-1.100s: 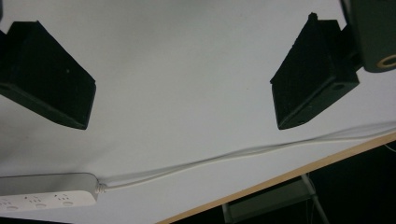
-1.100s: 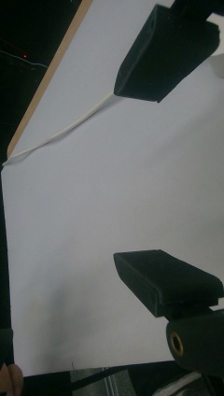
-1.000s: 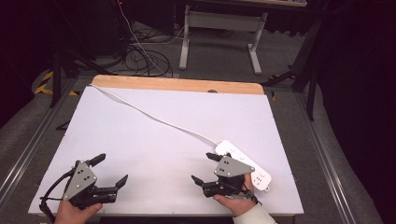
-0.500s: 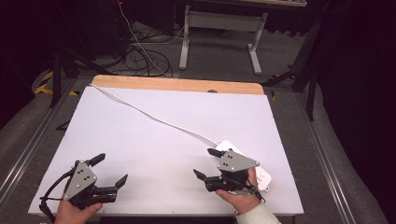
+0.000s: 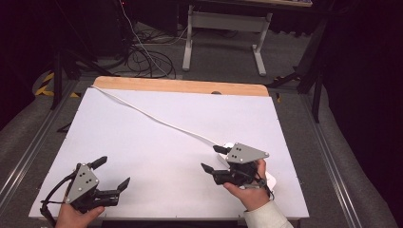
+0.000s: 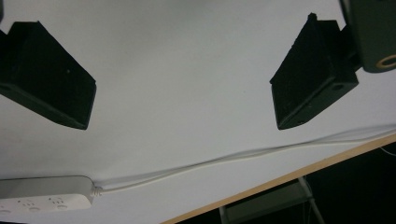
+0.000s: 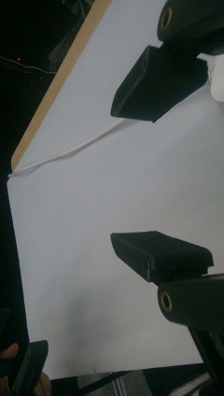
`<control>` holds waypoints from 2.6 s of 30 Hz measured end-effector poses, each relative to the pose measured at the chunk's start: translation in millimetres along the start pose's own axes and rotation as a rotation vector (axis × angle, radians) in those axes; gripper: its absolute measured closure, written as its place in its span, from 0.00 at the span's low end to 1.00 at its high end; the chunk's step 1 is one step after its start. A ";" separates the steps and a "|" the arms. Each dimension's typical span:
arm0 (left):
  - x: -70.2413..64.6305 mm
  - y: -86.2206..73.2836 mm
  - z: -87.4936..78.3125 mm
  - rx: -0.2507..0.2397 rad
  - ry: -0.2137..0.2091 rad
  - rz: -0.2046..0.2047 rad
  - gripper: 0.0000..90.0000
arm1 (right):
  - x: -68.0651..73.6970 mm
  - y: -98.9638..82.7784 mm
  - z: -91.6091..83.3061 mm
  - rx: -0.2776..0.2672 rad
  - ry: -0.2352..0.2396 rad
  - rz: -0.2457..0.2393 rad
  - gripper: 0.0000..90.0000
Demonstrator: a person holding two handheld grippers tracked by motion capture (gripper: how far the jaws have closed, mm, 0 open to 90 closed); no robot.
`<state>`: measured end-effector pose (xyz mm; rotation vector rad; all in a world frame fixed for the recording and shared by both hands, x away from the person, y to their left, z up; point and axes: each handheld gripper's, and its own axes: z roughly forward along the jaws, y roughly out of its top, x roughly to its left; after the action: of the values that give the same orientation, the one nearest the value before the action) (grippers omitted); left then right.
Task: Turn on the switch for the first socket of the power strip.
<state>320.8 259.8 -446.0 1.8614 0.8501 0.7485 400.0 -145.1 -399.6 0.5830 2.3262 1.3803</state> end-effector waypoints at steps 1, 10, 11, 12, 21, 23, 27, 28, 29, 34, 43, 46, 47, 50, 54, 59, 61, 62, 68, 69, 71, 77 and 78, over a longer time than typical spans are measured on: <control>0.0 0.0 0.0 0.000 0.000 -0.001 0.08 | -1.4 0.8 0.0 0.000 0.000 0.003 0.38; 0.3 0.0 0.2 0.001 0.003 0.002 0.08 | -13.2 5.3 -3.9 0.014 -0.010 0.019 0.51; 0.2 -0.1 0.1 0.003 -0.001 -0.003 0.08 | -15.0 6.0 -4.4 0.018 -0.012 0.023 0.54; 0.4 -0.1 0.3 0.002 0.001 -0.003 0.08 | -17.1 6.6 -4.7 0.023 -0.017 0.028 0.57; 0.5 -0.2 0.7 0.006 0.003 0.000 0.08 | -40.4 7.6 0.7 0.103 -0.062 0.102 0.92; 0.3 -0.3 0.9 0.006 0.003 0.000 0.08 | -47.0 7.0 3.2 0.124 -0.084 0.118 0.99; 0.5 -0.4 0.9 0.007 0.003 0.001 0.08 | -59.9 3.5 6.1 0.146 -0.126 0.171 1.00; 0.5 -0.4 1.0 0.008 0.002 0.000 0.08 | -62.7 2.3 6.6 0.156 -0.140 0.185 1.00; 0.5 -0.4 1.0 0.008 0.002 0.000 0.08 | -65.1 1.1 7.2 0.165 -0.157 0.201 1.00; 0.2 -0.4 1.1 0.010 0.001 0.000 0.08 | -75.2 -5.4 9.9 0.231 -0.196 0.223 1.00; 0.2 -0.5 1.2 0.010 0.002 0.000 0.08 | -86.3 -14.9 16.0 0.335 -0.238 0.248 1.00; 0.3 -0.6 1.2 0.010 0.002 0.000 0.08 | -88.8 -17.9 17.6 0.379 -0.246 0.256 1.00; 0.2 -0.6 1.2 0.010 0.002 0.000 0.08 | -89.4 -18.8 18.2 0.385 -0.246 0.257 1.00; 0.2 -0.5 1.2 0.010 0.000 0.001 0.08 | -91.6 -22.2 20.2 0.423 -0.254 0.261 1.00; 0.4 -0.6 1.5 0.012 0.000 -0.001 0.08 | -93.6 -25.7 22.7 0.455 -0.260 0.270 1.00; 0.5 -0.6 1.1 0.011 0.001 -0.002 0.08 | -95.1 -29.1 25.9 0.496 -0.259 0.278 1.00; 0.5 -0.6 1.2 0.012 0.001 -0.001 0.08 | -95.2 -30.2 26.9 0.507 -0.259 0.276 1.00; 0.4 -0.6 1.2 0.012 0.000 -0.001 0.08 | -95.2 -30.6 27.2 0.511 -0.258 0.278 1.00; 0.5 -0.5 1.1 0.011 0.001 -0.002 0.08 | -95.3 -33.5 28.4 0.535 -0.260 0.277 1.00; 0.6 -0.5 1.2 0.011 0.002 -0.001 0.08 | -95.3 -33.9 28.6 0.537 -0.261 0.276 1.00; 0.4 -0.6 1.3 0.011 0.001 -0.003 0.08 | -95.0 -34.2 29.0 0.540 -0.264 0.277 1.00; 0.5 -0.6 1.2 0.012 0.001 -0.001 0.08 | -95.0 -35.3 29.6 0.552 -0.260 0.276 1.00; 0.5 -0.6 1.2 0.012 0.001 -0.001 0.08 | -95.0 -35.4 29.7 0.553 -0.261 0.276 1.00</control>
<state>321.8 259.8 -447.0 1.8715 0.8579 0.7449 489.7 -188.5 -434.4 1.2024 2.4618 0.6783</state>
